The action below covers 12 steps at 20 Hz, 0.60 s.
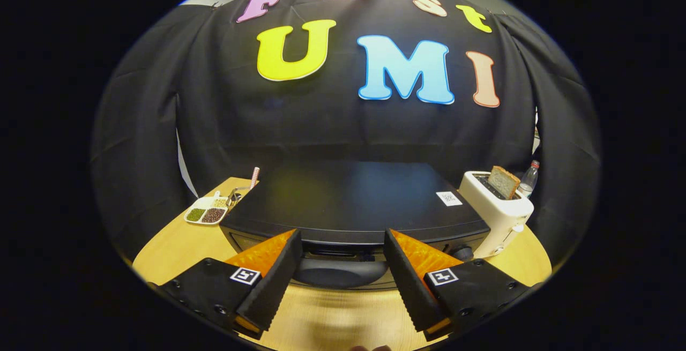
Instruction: Open the toaster oven, put the food inside, and close the toaster oven door.
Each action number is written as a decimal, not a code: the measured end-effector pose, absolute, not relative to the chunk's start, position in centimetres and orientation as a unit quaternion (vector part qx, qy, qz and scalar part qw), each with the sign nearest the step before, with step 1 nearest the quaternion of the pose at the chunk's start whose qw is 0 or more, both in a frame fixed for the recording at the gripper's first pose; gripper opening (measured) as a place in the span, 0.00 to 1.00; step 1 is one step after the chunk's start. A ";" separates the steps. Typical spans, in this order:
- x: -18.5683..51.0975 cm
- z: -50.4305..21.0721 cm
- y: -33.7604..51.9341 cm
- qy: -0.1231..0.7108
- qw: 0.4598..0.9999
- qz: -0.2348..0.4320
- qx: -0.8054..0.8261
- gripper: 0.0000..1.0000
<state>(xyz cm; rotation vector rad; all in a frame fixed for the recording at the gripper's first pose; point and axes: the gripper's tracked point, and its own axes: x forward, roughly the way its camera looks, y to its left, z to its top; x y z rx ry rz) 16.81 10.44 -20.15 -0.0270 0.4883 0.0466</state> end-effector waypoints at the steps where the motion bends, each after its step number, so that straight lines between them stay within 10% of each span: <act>1: 16.5 -20.4 10.4 0.246 0.969 0.018 -0.016 0.97; 12: 15.5 -20.9 11.0 0.261 0.965 0.027 -0.012 0.97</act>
